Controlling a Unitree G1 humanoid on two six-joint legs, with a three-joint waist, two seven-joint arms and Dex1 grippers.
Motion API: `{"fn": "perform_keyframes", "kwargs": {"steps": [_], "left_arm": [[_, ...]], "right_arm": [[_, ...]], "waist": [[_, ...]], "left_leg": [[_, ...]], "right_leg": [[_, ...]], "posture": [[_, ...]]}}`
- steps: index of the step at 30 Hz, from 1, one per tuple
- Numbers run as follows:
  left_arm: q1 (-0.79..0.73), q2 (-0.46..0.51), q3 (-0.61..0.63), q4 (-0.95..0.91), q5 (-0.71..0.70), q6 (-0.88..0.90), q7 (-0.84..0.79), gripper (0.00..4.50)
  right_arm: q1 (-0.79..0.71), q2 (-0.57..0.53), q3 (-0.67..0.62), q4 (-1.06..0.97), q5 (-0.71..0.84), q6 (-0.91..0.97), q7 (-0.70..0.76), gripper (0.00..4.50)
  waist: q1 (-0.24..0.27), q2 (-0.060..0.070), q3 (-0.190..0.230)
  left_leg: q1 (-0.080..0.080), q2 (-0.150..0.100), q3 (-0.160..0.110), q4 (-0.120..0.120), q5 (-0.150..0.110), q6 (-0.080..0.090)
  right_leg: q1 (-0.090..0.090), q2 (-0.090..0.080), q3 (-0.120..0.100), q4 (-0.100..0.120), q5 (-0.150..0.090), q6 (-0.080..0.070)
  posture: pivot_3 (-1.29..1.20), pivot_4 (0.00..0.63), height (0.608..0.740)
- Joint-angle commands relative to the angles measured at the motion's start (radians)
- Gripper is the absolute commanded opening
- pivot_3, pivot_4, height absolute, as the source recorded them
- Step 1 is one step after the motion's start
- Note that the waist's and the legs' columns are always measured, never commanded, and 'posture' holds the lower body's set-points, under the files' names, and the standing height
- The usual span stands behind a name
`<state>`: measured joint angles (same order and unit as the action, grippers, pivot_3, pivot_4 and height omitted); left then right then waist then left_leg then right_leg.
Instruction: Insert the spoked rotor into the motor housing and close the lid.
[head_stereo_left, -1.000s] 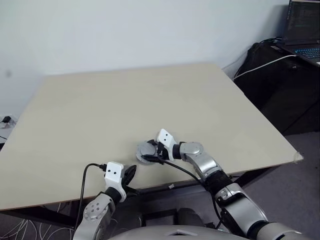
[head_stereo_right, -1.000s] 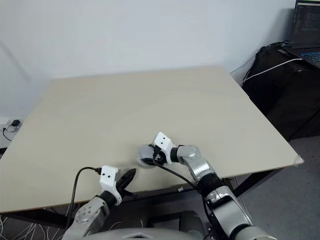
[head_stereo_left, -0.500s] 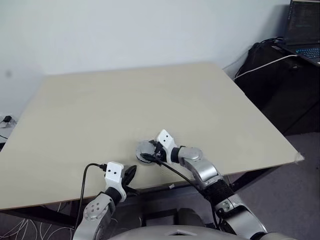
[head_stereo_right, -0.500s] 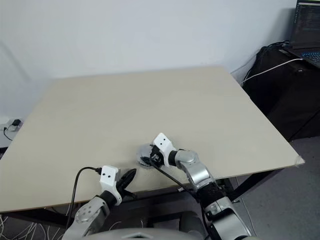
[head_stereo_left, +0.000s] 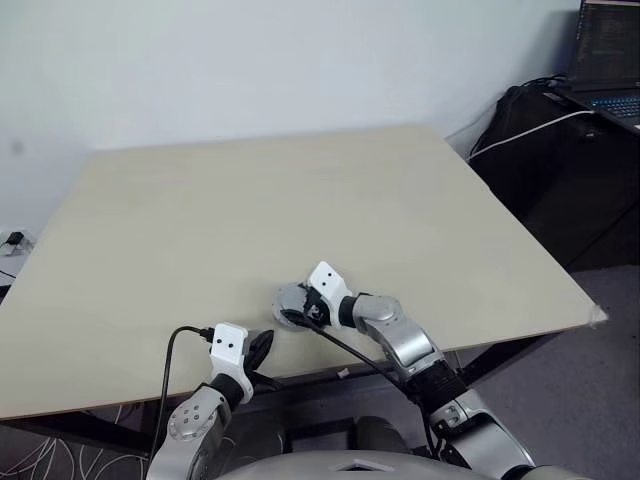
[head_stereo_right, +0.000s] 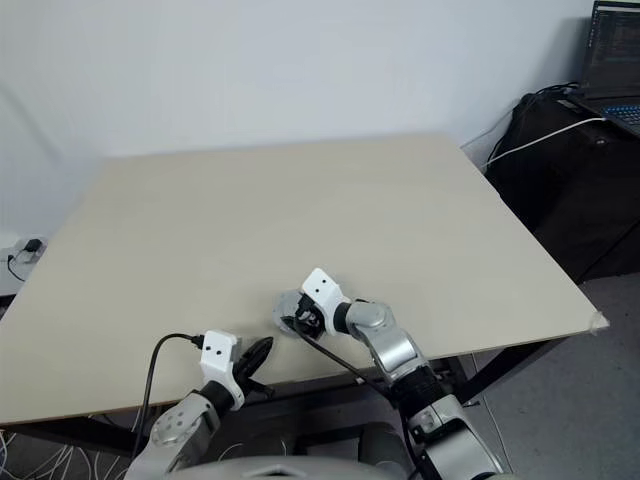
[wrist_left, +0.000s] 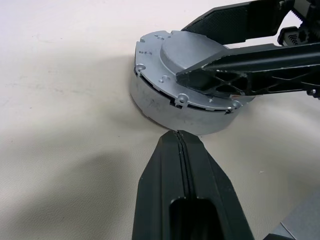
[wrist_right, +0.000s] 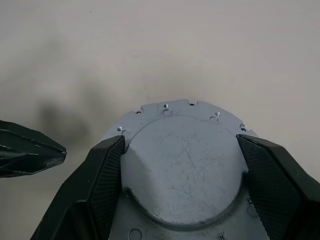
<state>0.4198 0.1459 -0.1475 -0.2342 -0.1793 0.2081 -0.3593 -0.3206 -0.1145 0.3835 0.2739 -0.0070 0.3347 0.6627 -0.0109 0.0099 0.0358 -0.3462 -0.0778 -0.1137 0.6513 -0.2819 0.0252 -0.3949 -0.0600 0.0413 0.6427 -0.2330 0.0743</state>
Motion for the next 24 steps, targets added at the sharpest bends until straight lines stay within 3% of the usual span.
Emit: {"fn": "perform_keyframes", "kwargs": {"steps": [1, 24], "left_arm": [[-0.008, -0.004, 0.001, -0.035, -0.017, -0.010, -0.003, 0.00], [-0.006, -0.002, 0.002, -0.038, -0.013, -0.011, -0.002, 0.00]], "right_arm": [[-0.010, 0.002, -0.003, -0.001, -0.011, 0.014, -0.020, 3.26], [-0.007, -0.009, 0.023, 0.028, -0.056, 0.012, -0.045, 3.26]], "waist": [[0.000, 0.000, 0.000], [-0.001, 0.000, -0.001]], "left_leg": [[0.000, 0.000, 0.000, 0.000, 0.000, 0.000], [0.002, 0.000, 0.000, 0.000, 0.000, 0.000]], "right_leg": [[0.000, 0.000, 0.000, 0.000, 0.000, 0.000], [0.002, 0.000, 0.000, 0.000, -0.001, -0.001]], "posture": [[0.00, 0.000, 0.740], [0.00, 0.000, 0.740]]}}
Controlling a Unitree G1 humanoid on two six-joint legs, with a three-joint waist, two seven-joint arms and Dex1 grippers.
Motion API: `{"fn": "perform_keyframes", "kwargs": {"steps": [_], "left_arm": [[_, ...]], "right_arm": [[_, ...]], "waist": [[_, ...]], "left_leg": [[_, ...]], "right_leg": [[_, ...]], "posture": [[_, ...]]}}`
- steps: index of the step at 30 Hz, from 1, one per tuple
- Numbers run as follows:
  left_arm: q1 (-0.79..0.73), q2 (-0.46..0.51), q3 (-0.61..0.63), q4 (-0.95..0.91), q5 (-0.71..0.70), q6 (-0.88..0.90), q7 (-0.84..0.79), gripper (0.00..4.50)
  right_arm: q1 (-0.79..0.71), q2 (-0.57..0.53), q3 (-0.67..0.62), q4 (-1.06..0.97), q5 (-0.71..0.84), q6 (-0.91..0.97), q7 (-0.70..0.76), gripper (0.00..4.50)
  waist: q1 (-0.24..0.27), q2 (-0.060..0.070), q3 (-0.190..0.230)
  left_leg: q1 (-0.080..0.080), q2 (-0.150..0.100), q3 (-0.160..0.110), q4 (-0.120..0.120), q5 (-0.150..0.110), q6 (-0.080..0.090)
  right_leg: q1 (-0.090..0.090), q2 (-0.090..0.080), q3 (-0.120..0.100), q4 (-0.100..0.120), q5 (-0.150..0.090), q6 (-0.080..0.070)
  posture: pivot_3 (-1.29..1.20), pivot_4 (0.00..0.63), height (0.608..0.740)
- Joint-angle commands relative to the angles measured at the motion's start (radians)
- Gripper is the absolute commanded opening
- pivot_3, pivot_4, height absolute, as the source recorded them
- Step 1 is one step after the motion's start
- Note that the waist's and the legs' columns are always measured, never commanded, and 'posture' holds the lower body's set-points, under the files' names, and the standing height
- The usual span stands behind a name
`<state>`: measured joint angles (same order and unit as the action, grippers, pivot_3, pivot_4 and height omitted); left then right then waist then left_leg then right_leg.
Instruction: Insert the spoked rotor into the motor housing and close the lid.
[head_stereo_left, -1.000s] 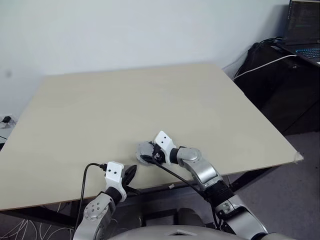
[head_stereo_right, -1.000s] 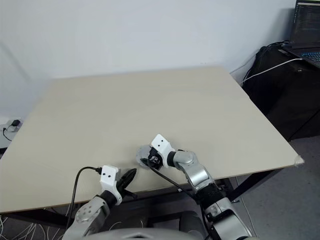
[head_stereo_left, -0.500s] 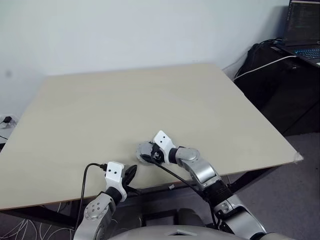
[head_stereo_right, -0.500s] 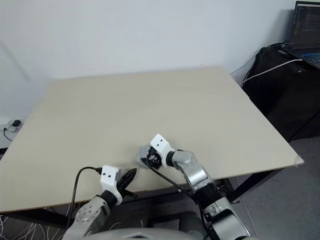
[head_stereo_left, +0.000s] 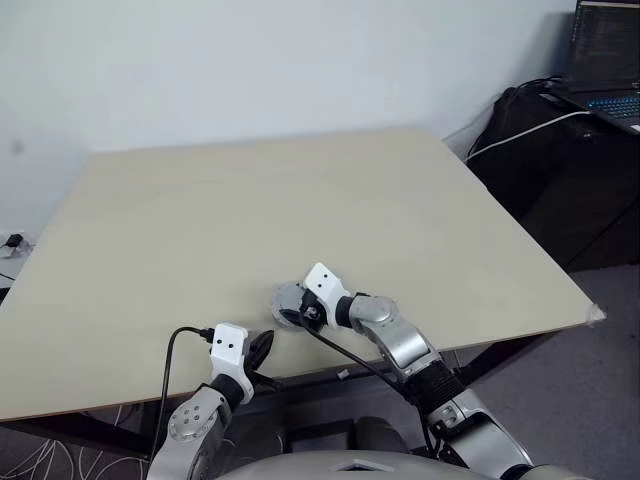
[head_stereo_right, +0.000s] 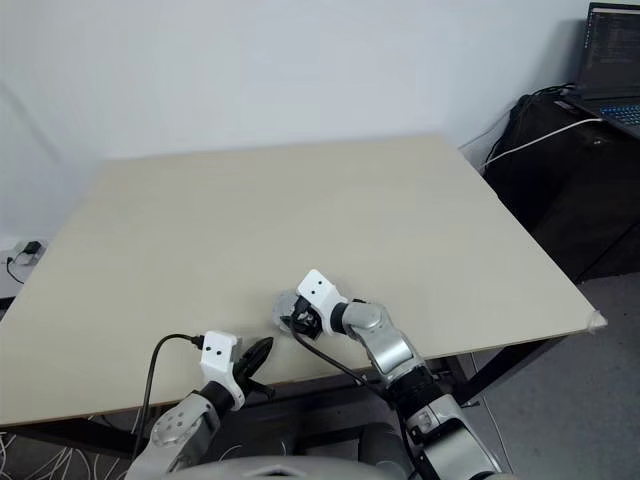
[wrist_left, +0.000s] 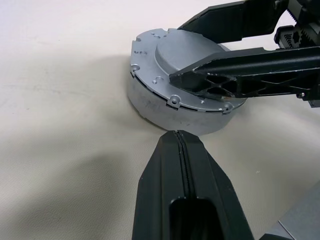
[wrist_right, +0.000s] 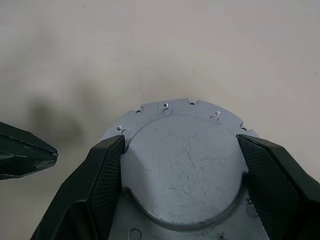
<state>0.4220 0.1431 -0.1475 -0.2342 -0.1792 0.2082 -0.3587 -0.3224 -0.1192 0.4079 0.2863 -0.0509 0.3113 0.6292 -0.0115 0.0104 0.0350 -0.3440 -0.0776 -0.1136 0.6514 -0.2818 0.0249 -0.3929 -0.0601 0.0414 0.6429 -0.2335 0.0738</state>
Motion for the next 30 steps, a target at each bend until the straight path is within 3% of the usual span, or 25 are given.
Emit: {"fn": "perform_keyframes", "kwargs": {"steps": [1, 12, 16, 20, 30], "left_arm": [[-0.009, 0.001, 0.001, -0.038, -0.013, -0.011, -0.003, 0.00], [-0.067, -0.010, 0.005, -0.042, 0.010, 0.015, 0.036, 0.00], [-0.171, -0.034, 0.042, -0.029, -0.001, 0.123, 0.102, 0.00], [-0.255, -0.041, 0.088, -0.036, -0.105, 0.264, 0.075, 0.00], [-0.411, 0.067, 0.166, 0.049, -0.277, 0.602, -0.044, 0.00]], "right_arm": [[-0.007, -0.001, -0.005, 0.016, -0.008, 0.045, -0.011, 3.26], [-0.006, -0.008, 0.008, -0.006, -0.004, 0.112, 0.020, 3.26], [-0.007, -0.006, 0.008, -0.004, -0.005, 0.114, 0.018, 3.26], [-0.007, -0.003, 0.004, -0.008, -0.004, 0.118, 0.014, 3.26], [-0.009, 0.005, -0.007, -0.017, 0.001, 0.123, 0.005, 3.26]], "waist": [[0.000, 0.000, 0.000], [0.001, 0.000, -0.003], [0.001, 0.000, -0.004], [0.000, -0.001, -0.006], [-0.001, -0.002, -0.006]], "left_leg": [[0.000, 0.000, 0.000, 0.000, 0.000, 0.000], [0.001, 0.000, 0.000, 0.000, 0.000, 0.000], [0.001, 0.000, 0.000, 0.000, 0.000, 0.000], [0.001, 0.000, 0.000, 0.000, 0.000, 0.000], [0.001, 0.000, -0.001, 0.000, 0.000, -0.001]], "right_leg": [[0.000, 0.000, 0.000, 0.000, 0.000, 0.000], [0.001, 0.000, 0.000, 0.000, 0.000, -0.001], [0.001, 0.000, 0.000, 0.000, 0.001, 0.001], [0.001, 0.000, 0.000, 0.000, 0.001, 0.002], [0.001, 0.001, 0.000, 0.000, 0.001, 0.001]], "posture": [[0.00, 0.000, 0.740], [0.00, 0.000, 0.740], [0.00, 0.000, 0.740], [0.00, 0.000, 0.740], [0.00, 0.000, 0.740]]}}
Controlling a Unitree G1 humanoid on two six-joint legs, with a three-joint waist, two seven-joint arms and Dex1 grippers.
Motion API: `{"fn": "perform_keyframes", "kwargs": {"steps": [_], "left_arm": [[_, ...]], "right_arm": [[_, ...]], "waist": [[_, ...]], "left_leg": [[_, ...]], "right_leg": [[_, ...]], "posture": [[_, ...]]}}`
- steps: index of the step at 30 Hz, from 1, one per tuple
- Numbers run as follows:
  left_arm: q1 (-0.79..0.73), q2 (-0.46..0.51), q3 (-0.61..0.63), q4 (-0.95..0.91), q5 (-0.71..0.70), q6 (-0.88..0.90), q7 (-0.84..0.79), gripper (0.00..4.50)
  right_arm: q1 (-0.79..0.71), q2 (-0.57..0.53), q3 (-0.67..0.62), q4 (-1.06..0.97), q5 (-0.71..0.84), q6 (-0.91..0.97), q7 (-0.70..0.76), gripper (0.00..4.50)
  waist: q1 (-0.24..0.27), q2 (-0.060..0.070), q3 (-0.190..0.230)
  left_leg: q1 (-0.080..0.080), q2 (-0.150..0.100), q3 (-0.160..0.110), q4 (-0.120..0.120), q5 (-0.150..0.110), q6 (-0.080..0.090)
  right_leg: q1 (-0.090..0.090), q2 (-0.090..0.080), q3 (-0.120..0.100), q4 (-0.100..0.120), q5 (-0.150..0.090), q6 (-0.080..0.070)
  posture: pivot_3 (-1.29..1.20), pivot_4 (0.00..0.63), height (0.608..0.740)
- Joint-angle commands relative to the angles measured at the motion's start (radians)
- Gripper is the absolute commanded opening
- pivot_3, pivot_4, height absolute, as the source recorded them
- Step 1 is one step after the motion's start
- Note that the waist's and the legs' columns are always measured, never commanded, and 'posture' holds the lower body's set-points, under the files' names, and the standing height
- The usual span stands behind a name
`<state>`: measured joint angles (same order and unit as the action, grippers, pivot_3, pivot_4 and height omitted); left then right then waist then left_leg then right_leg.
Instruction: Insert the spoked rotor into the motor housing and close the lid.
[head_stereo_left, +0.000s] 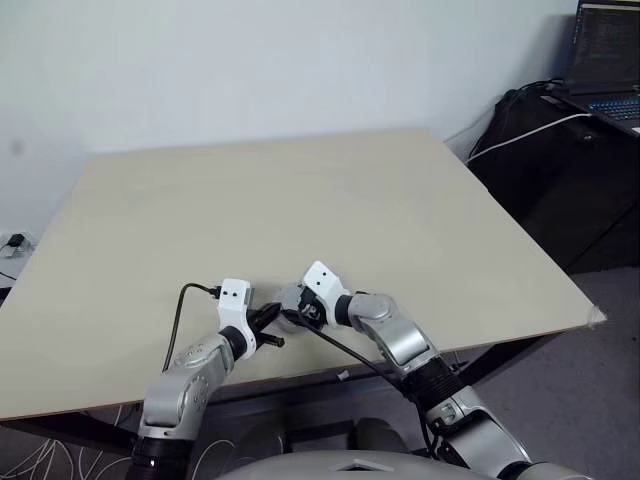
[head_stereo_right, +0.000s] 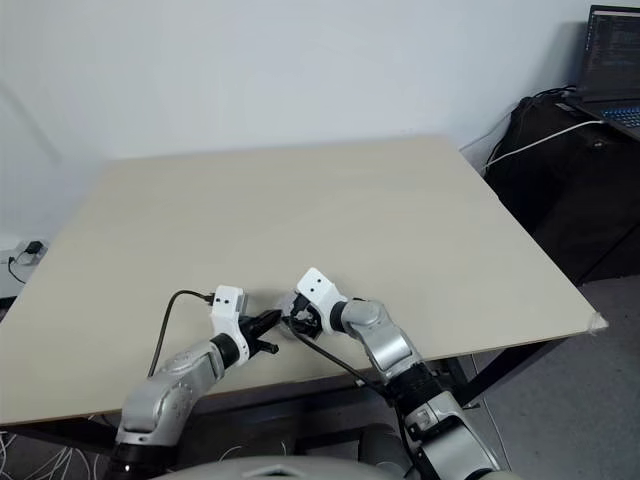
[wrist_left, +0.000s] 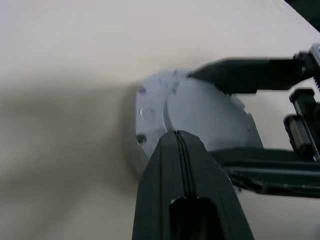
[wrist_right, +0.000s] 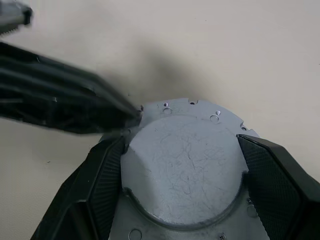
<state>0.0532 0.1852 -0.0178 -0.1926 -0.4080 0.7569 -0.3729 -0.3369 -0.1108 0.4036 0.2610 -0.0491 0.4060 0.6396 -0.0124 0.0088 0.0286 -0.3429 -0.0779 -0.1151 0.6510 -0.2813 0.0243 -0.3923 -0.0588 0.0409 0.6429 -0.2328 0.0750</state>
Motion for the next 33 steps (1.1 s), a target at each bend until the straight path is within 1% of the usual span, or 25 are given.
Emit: {"fn": "perform_keyframes", "kwargs": {"steps": [1, 5, 10, 19, 22, 33], "left_arm": [[-0.053, 0.034, 0.047, 0.017, -0.056, 0.066, -0.036, 0.00], [-0.081, 0.054, 0.077, 0.045, -0.065, 0.078, -0.042, 0.00], [-0.098, 0.059, 0.086, 0.067, -0.065, 0.075, -0.054, 0.00], [-0.169, 0.020, 0.132, 0.106, -0.108, 0.033, -0.062, 0.00], [-0.195, 0.016, 0.128, 0.129, -0.107, 0.046, -0.063, 0.00], [-0.243, 0.022, 0.055, 0.207, -0.082, 0.108, -0.069, 0.00]], "right_arm": [[0.007, -0.004, -0.003, 0.006, 0.000, 0.029, -0.007, 3.26], [0.014, -0.006, -0.004, -0.003, 0.002, 0.031, -0.010, 3.26], [0.017, -0.005, -0.004, -0.011, 0.003, 0.037, -0.013, 3.26], [0.014, -0.010, -0.001, -0.017, 0.003, 0.044, -0.008, 3.26], [0.012, -0.010, 0.002, -0.017, 0.000, 0.045, -0.008, 3.26], [0.013, -0.006, 0.001, -0.025, 0.002, 0.049, -0.012, 3.26]], "waist": [[0.000, 0.000, 0.000], [0.000, 0.000, 0.000], [0.001, 0.000, 0.000], [0.001, -0.001, 0.000], [0.001, -0.001, 0.000], [0.001, -0.001, 0.000]], "left_leg": [[0.000, 0.000, 0.000, 0.000, 0.000, 0.000], [0.000, 0.000, -0.001, 0.000, 0.000, -0.001], [0.000, 0.000, -0.001, -0.001, 0.000, -0.001], [-0.001, 0.000, -0.001, -0.001, 0.000, -0.003], [-0.001, 0.000, -0.001, -0.001, 0.000, -0.003], [-0.001, -0.001, -0.002, -0.001, 0.000, -0.002]], "right_leg": [[0.000, 0.000, 0.000, 0.000, 0.000, 0.000], [0.000, 0.000, 0.000, 0.000, 0.000, 0.000], [0.000, 0.000, 0.000, 0.000, 0.000, -0.001], [0.000, 0.000, 0.000, 0.000, 0.000, -0.001], [0.000, 0.000, 0.000, 0.000, 0.001, -0.002], [0.000, 0.000, 0.000, 0.000, 0.001, -0.002]], "posture": [[0.00, 0.000, 0.740], [0.00, 0.000, 0.740], [0.00, 0.000, 0.740], [0.00, 0.000, 0.740], [0.00, 0.000, 0.740], [0.00, 0.000, 0.740]]}}
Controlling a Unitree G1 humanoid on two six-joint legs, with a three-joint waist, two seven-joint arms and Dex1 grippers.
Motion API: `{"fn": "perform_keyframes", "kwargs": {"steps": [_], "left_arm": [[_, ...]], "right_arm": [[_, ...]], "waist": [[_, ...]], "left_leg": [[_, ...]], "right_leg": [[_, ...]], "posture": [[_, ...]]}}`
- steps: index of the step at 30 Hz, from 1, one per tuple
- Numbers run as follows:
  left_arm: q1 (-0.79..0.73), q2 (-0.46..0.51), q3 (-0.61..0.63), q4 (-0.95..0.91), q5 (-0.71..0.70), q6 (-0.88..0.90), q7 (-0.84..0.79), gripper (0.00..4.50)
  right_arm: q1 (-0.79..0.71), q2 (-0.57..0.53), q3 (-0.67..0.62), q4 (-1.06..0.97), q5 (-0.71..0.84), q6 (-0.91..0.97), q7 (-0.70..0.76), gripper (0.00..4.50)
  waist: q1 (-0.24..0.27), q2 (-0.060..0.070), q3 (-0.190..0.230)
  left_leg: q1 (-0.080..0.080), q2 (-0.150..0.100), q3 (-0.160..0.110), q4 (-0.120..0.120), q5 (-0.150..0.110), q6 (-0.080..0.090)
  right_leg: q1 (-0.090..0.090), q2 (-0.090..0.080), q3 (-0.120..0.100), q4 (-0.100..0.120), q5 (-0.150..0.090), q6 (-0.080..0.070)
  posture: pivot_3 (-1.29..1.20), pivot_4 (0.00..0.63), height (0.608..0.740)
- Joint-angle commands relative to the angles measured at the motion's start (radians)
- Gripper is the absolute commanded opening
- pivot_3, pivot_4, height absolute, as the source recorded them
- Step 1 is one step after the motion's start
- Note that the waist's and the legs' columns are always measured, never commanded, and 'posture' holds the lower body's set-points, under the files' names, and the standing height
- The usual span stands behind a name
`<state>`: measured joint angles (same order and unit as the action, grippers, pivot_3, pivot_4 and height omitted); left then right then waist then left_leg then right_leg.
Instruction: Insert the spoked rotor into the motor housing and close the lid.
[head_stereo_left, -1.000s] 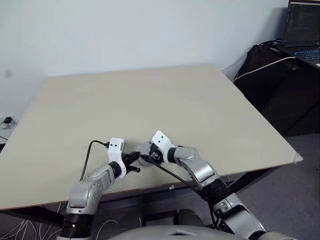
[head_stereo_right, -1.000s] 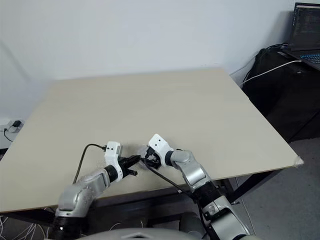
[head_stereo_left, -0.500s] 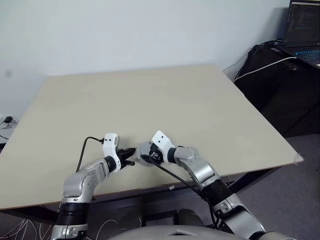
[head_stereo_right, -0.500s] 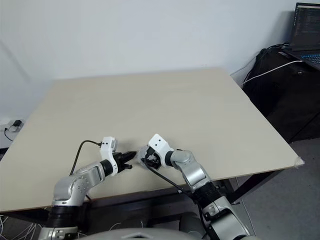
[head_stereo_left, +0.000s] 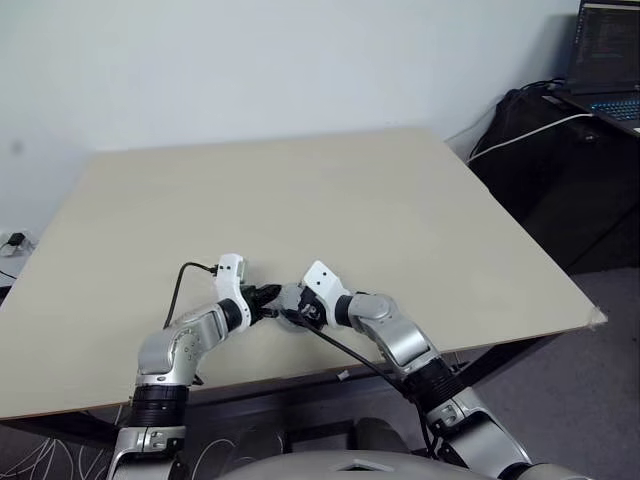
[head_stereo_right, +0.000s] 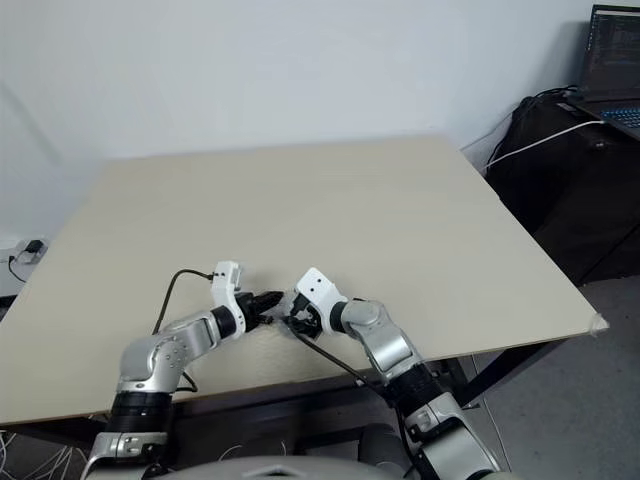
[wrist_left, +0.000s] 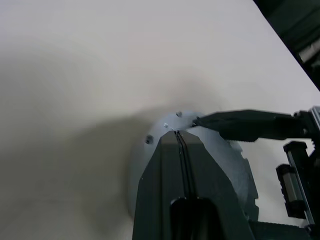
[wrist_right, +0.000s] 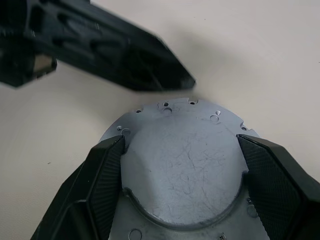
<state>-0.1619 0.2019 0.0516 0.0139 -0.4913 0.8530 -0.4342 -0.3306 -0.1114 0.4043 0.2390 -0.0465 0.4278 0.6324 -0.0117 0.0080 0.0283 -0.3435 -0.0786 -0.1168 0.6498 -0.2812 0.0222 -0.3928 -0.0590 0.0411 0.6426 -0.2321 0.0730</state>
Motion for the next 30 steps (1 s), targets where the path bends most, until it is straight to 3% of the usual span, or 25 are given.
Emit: {"fn": "perform_keyframes", "kwargs": {"steps": [1, 30], "left_arm": [[-0.033, 0.006, -0.020, 0.008, 0.007, 0.022, -0.004, 0.00], [0.028, 0.022, -0.053, -0.016, 0.009, 0.135, 0.019, 0.00]], "right_arm": [[0.006, -0.005, -0.001, -0.002, 0.000, 0.027, -0.005, 3.26], [0.014, -0.003, 0.003, -0.027, 0.005, 0.036, -0.002, 3.26]], "waist": [[0.000, 0.000, 0.000], [0.000, 0.000, -0.004]], "left_leg": [[0.000, 0.000, 0.000, 0.000, 0.000, 0.000], [0.000, 0.000, 0.000, -0.001, 0.000, 0.000]], "right_leg": [[0.000, 0.000, 0.000, 0.000, 0.000, -0.001], [0.000, 0.000, 0.000, 0.000, -0.001, 0.001]], "posture": [[0.00, 0.000, 0.740], [0.00, 0.000, 0.740]]}}
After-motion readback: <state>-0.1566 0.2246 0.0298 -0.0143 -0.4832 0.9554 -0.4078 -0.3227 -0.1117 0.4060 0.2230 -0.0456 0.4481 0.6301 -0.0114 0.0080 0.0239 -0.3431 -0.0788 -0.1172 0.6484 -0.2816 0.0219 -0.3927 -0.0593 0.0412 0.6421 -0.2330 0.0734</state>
